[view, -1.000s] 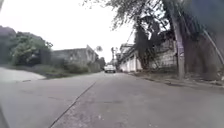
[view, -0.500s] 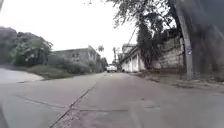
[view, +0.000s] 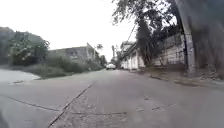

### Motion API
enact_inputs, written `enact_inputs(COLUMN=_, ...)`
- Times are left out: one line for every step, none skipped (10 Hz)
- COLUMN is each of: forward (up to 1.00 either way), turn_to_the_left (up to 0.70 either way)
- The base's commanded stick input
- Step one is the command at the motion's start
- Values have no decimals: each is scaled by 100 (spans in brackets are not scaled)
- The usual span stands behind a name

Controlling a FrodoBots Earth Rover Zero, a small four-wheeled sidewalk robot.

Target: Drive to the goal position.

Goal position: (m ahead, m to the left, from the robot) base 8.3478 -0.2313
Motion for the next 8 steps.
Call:
enact_inputs(forward=70, turn_to_the_left=7)
enact_inputs(forward=70, turn_to_the_left=7)
enact_inputs(forward=70, turn_to_the_left=7)
enact_inputs(forward=70, turn_to_the_left=7)
enact_inputs(forward=70, turn_to_the_left=7)
enact_inputs(forward=70, turn_to_the_left=7)
enact_inputs(forward=70, turn_to_the_left=7)
enact_inputs(forward=70, turn_to_the_left=7)
